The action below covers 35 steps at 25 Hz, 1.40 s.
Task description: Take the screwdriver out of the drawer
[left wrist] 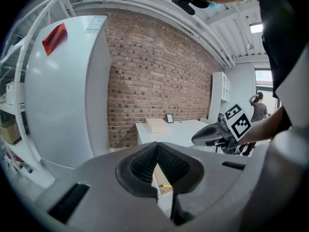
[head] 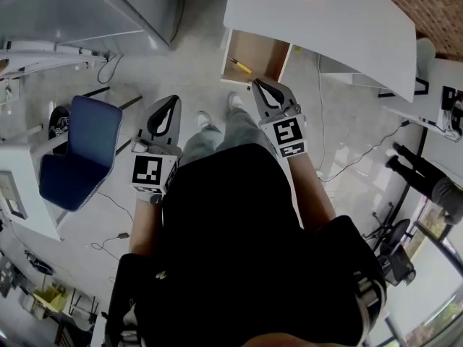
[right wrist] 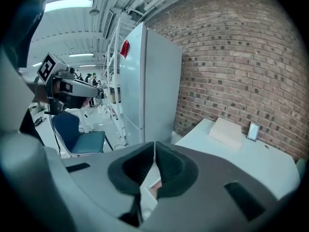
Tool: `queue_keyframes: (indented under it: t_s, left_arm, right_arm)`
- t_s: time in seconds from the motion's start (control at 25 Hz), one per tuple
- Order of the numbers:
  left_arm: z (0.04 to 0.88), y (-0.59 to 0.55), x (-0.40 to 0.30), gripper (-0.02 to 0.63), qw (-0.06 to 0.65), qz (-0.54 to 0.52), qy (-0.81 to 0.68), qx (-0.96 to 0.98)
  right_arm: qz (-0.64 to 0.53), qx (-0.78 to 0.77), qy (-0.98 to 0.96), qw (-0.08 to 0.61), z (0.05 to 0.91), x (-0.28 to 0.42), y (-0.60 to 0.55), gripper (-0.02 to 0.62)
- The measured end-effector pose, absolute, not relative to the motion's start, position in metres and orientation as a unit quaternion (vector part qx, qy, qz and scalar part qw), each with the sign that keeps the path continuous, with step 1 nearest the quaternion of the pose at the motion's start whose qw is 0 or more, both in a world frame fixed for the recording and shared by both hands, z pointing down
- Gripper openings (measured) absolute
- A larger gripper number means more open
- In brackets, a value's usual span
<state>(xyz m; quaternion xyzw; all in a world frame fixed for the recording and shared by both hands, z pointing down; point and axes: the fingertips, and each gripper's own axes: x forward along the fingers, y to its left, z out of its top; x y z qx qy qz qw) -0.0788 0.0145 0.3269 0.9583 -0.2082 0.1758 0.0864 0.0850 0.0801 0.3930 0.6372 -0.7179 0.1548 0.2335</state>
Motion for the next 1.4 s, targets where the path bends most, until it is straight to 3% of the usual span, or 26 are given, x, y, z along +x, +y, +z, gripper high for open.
queue_keyframes:
  t_s: [0.6,1.4]
  left_arm:
    - [0.360,0.007,-0.068,0.003,0.144,0.222,-0.340,0.902]
    - [0.407,0.030,-0.096,0.003,0.194,0.266,-0.440,0.836]
  right_arm:
    - [0.209,0.521,-0.772,0.299,0.513,0.124,0.031,0.025]
    - [0.286,0.430,-0.744,0.424,0.724,0.149,0.012,0.111]
